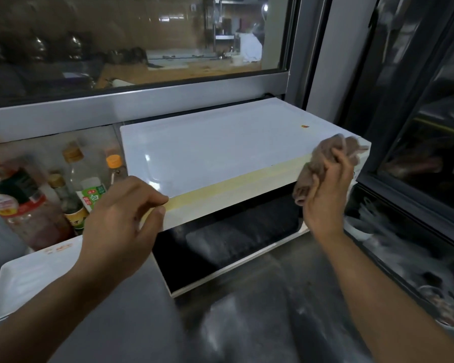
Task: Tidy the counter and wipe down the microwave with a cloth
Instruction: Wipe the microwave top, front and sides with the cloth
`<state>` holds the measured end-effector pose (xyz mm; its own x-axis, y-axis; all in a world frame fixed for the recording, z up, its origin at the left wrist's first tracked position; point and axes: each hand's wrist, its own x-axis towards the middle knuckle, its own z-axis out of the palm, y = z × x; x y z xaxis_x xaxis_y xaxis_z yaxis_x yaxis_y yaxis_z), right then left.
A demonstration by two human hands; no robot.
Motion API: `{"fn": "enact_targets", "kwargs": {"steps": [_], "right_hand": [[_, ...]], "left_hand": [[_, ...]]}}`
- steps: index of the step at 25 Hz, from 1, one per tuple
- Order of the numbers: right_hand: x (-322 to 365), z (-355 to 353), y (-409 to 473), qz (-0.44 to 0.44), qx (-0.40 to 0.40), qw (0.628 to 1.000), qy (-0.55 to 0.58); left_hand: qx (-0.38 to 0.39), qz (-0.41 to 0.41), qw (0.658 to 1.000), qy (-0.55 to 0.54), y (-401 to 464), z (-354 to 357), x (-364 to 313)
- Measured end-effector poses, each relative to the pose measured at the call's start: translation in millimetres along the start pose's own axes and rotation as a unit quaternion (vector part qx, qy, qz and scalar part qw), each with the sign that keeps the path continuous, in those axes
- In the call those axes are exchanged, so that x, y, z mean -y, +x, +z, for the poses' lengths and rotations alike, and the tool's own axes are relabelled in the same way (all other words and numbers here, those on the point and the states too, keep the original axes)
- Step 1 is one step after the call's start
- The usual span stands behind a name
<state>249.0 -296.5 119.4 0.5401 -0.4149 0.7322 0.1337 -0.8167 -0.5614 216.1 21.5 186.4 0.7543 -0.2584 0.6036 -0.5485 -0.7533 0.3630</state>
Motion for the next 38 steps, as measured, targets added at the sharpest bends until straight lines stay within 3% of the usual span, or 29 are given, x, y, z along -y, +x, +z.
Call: {"fn": "enact_targets", "kwargs": {"steps": [4,7,10,15,19,23,29,34,38], "right_hand": [[3,20,-30,0.057,-0.043,0.997,0.042],[0,31,-73,0.042,0.019,0.999,0.024],[3,27,-88,0.089,0.064,0.992,0.055],[31,25,-54,0.096,-0.020,0.987,0.125],[16,42,-74,0.095,-0.013,0.988,0.118],[-6,56,-132,0.194,0.031,0.977,0.080],[14,53,-115,0.321,-0.020,0.939,0.123],[49,29,-65,0.145,-0.103,0.973,0.148],[45,44,-82,0.093,-0.111,0.977,0.155]], "left_hand": [[-0.032,0.012,0.999,-0.014,-6,12,11],[-0.063,0.017,0.998,-0.010,-8,19,19],[-0.080,0.015,0.997,-0.007,-11,23,19],[-0.090,0.023,0.995,-0.035,-10,24,11],[-0.109,0.025,0.993,-0.033,-14,28,13],[-0.108,0.034,0.993,-0.028,-14,28,13],[-0.103,0.015,0.994,-0.037,-13,25,5],[-0.098,0.000,0.994,-0.043,-14,24,3],[-0.102,0.011,0.994,-0.041,-13,27,8]]}}
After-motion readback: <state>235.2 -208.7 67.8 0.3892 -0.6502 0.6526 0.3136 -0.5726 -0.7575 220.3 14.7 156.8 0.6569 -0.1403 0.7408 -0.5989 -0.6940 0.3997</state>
